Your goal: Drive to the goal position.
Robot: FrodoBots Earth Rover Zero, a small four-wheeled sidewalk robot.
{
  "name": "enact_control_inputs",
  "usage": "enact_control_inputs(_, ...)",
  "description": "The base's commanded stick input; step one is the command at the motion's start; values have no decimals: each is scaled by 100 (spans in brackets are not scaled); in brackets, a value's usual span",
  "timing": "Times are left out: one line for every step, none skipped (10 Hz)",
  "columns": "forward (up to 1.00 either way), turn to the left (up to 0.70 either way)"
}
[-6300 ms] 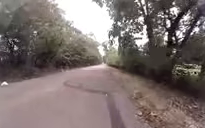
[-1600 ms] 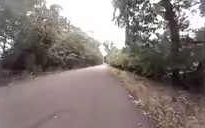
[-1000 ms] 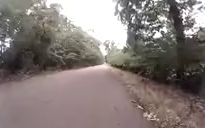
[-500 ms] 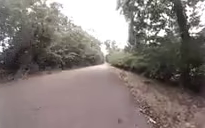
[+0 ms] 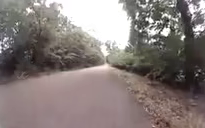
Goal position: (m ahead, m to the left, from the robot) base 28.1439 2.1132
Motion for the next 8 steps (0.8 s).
enact_control_inputs(70, 0)
enact_control_inputs(70, 0)
enact_control_inputs(70, 0)
enact_control_inputs(70, 0)
enact_control_inputs(70, 0)
enact_control_inputs(70, 0)
enact_control_inputs(70, 0)
enact_control_inputs(70, 0)
